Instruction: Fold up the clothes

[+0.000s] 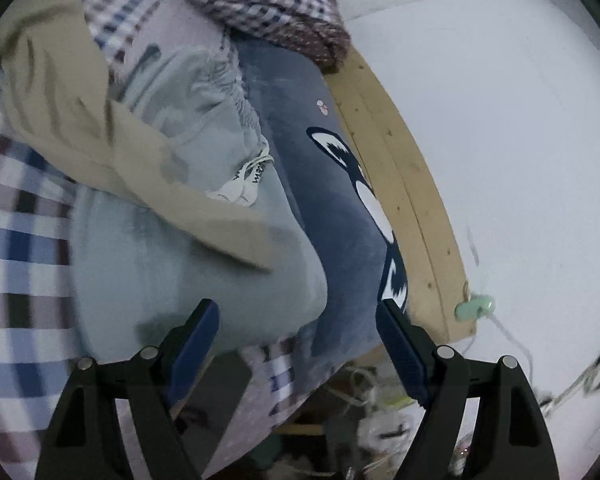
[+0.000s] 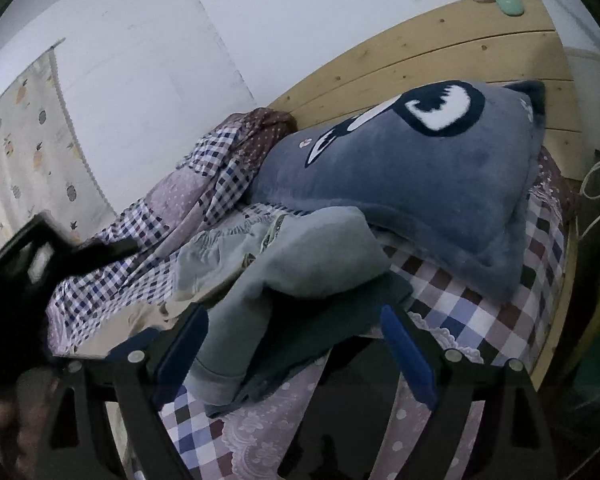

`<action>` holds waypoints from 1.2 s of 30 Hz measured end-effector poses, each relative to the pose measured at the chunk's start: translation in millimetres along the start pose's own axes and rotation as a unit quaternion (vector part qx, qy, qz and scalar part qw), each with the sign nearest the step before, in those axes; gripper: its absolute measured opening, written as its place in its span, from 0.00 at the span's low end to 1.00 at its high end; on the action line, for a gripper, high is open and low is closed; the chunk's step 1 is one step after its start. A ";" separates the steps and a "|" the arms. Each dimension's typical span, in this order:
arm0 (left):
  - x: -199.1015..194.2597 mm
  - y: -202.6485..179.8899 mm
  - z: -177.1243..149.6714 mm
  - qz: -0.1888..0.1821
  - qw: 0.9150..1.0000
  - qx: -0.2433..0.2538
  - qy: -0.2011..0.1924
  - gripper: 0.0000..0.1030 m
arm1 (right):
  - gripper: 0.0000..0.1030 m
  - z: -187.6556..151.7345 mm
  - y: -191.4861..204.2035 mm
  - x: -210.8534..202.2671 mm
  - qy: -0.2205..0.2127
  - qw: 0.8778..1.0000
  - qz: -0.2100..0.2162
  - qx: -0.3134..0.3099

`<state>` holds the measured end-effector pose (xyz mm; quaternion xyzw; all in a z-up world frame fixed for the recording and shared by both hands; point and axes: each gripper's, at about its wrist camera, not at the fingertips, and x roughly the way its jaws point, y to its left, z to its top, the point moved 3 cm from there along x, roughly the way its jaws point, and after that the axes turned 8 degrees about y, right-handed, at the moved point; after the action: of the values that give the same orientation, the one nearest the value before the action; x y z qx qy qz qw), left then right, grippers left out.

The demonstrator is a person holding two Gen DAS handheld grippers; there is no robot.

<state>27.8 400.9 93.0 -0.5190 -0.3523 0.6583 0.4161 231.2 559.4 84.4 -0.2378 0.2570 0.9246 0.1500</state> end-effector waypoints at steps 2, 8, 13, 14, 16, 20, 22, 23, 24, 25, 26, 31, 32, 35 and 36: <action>11.2 2.7 7.5 -0.004 1.000 -0.015 0.003 0.79 | 0.88 0.2 -5.6 1.0 0.004 1.000 0.003 0.005; 42.6 5.9 18.5 0.035 0.999 -0.031 0.018 0.44 | 0.88 0.9 -19.7 3.4 0.008 1.000 0.005 0.018; 48.3 11.7 24.9 0.055 0.998 -0.042 0.005 0.37 | 0.88 -1.0 -25.0 4.3 0.014 1.000 0.009 0.019; 48.8 13.2 25.8 0.061 0.997 -0.045 0.005 0.26 | 0.88 -1.5 -25.2 3.8 0.014 1.000 0.009 0.018; 46.9 15.6 25.9 0.074 0.996 -0.047 0.008 0.08 | 0.88 -2.3 -26.6 3.2 0.014 1.000 0.009 0.019; 36.2 13.0 24.5 0.091 0.995 -0.036 0.011 0.02 | 0.88 -3.1 -28.5 2.1 0.015 1.000 0.008 0.022; 21.8 3.9 23.2 0.094 0.995 -0.014 0.010 0.02 | 0.88 -3.5 -27.4 2.0 0.015 1.000 0.009 0.021; 13.4 -1.0 23.4 0.095 0.995 -0.005 0.010 0.01 | 0.88 -3.7 -26.8 2.0 0.016 1.000 0.009 0.021; 4.7 -6.0 23.8 0.096 0.995 0.005 0.011 0.01 | 0.88 -4.1 -25.5 1.9 0.016 1.000 0.011 0.020; -6.5 -12.2 24.6 0.098 0.995 0.016 0.011 0.01 | 0.88 -4.6 -23.9 1.8 0.017 1.000 0.012 0.018; -15.2 -16.9 25.5 0.100 0.995 0.025 0.010 0.01 | 0.88 -5.0 -22.4 1.7 0.018 1.000 0.013 0.016; -69.9 -38.7 33.9 0.110 0.992 0.064 0.001 0.01 | 0.88 -8.1 -8.5 4.5 0.025 0.999 0.030 -0.004; -81.6 -42.4 35.8 0.116 0.991 0.072 0.000 0.01 | 0.88 -9.0 -5.3 5.2 0.027 0.999 0.035 -0.009; -118.2 -47.8 41.6 0.128 0.988 0.088 -0.007 0.01 | 0.88 -11.6 4.3 7.5 0.033 0.998 0.051 -0.021; -131.1 -48.8 44.0 0.133 0.987 0.092 -0.010 0.01 | 0.88 -12.6 7.9 8.5 0.035 0.998 0.056 -0.025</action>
<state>8.7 299.5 197.3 -0.5143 -0.2216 0.7425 0.3675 225.5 547.3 73.7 -0.2589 0.2517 0.9288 0.0830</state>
